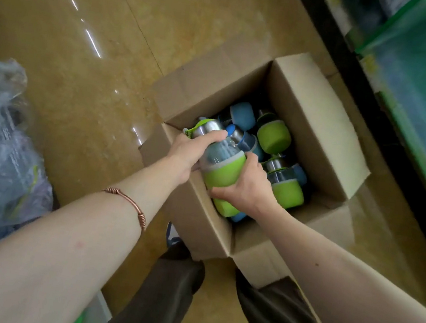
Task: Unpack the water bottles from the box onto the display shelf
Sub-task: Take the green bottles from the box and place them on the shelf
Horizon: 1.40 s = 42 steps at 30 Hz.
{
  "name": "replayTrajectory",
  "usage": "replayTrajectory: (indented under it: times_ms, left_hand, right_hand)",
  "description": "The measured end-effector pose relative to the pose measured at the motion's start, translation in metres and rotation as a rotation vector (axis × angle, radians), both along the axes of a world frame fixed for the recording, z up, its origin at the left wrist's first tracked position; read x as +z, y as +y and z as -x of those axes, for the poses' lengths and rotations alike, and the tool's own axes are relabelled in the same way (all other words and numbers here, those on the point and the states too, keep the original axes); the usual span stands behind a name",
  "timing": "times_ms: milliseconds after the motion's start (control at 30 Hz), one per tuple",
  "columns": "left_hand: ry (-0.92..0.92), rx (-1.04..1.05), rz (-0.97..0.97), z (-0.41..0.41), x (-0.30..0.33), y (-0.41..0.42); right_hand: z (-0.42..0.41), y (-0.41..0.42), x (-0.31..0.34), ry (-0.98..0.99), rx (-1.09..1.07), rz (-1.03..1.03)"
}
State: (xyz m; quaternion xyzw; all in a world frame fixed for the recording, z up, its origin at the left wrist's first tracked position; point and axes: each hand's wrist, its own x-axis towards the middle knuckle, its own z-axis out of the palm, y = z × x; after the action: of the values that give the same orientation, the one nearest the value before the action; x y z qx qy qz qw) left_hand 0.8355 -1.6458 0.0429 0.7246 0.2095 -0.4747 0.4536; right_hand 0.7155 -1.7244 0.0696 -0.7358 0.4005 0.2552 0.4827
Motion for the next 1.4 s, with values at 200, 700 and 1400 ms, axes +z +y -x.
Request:
replayTrajectory:
  times_ms: [200, 700, 1400]
  left_hand:
    - [-0.072, -0.064, 0.130, 0.028, 0.121, -0.005]
    - [-0.202, -0.396, 0.595, 0.063, 0.390, -0.028]
    - [-0.445, -0.577, 1.005, 0.271, 0.645, -0.036]
  right_hand:
    - [0.038, -0.015, 0.121, -0.108, -0.032, 0.068]
    - [0.092, 0.009, 0.385, -0.310, -0.356, 0.350]
    - [0.306, 0.040, 0.622, -0.560, -0.511, 0.815]
